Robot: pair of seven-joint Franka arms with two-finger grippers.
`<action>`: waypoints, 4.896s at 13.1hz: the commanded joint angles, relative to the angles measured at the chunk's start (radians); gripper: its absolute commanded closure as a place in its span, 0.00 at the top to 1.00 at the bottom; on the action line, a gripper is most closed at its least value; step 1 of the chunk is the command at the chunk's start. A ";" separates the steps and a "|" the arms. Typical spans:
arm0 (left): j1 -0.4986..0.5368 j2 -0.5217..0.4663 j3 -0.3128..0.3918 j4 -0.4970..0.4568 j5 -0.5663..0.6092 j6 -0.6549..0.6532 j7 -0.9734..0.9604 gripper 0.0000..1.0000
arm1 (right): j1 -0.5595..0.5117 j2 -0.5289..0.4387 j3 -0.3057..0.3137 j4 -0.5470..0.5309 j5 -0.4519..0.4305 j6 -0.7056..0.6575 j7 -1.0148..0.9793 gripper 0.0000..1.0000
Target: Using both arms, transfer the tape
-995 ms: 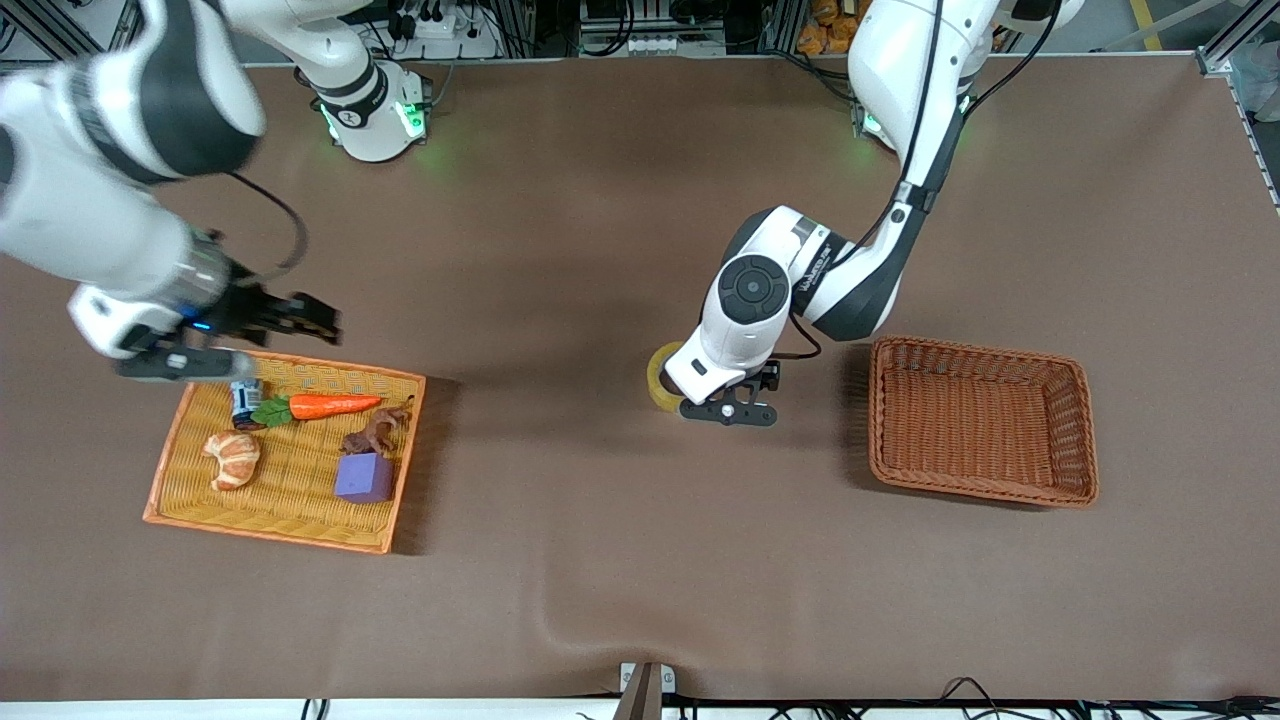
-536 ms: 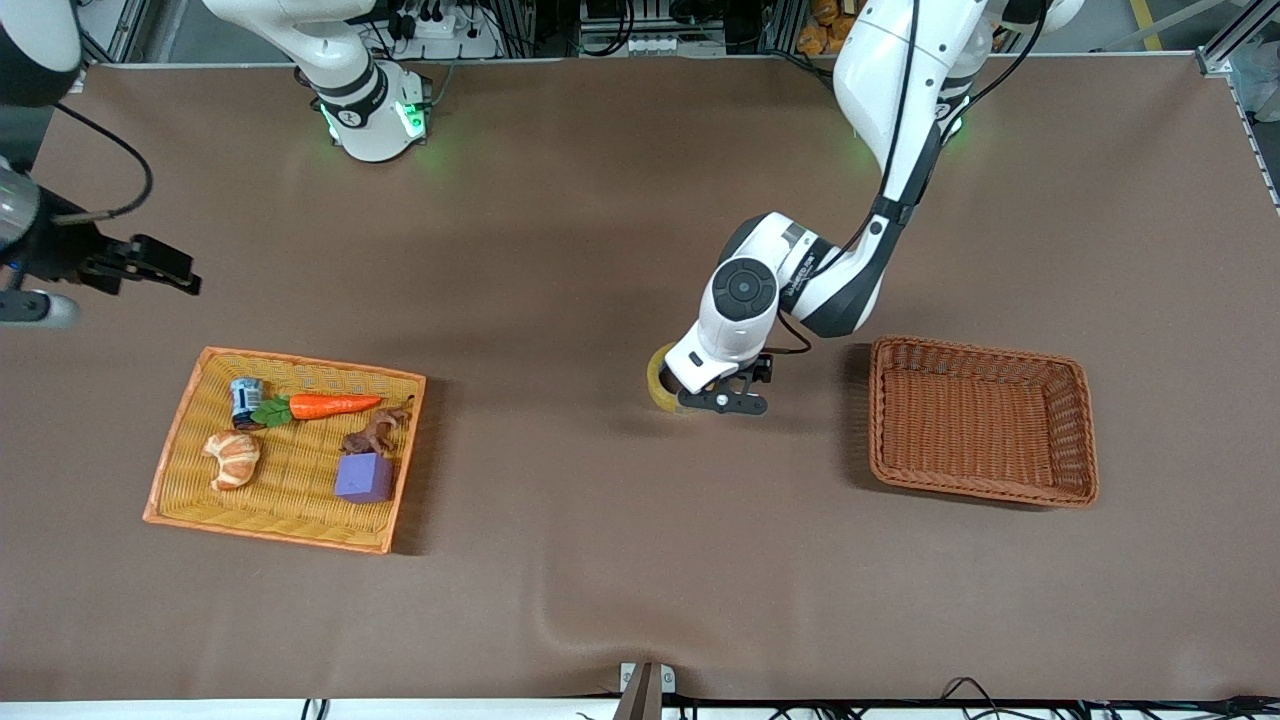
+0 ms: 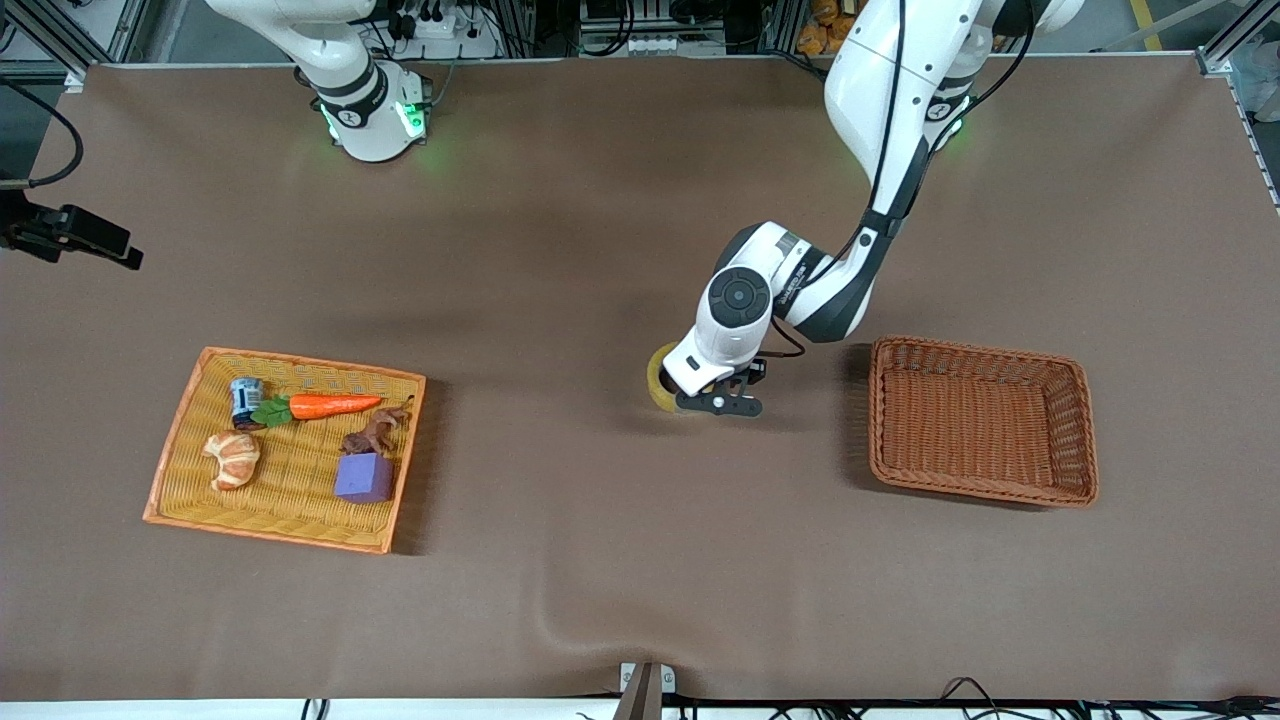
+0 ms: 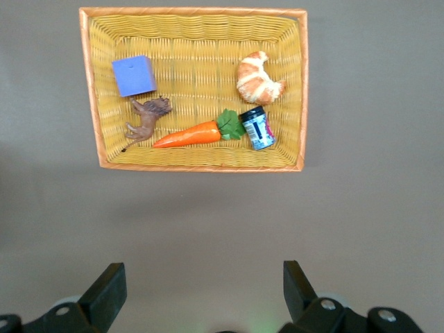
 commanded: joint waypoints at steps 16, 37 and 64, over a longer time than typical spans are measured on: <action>0.563 -0.319 0.003 -0.044 -0.014 -0.384 0.591 0.00 | -0.021 -0.005 0.019 0.014 -0.017 -0.011 -0.066 1.00; 0.696 -0.308 -0.023 0.215 -0.057 -0.571 0.748 1.00 | -0.024 0.014 0.019 0.064 -0.016 -0.028 -0.063 1.00; 0.545 -0.662 0.098 0.190 0.027 -0.828 0.461 1.00 | -0.034 0.013 0.019 0.073 -0.016 -0.028 -0.064 1.00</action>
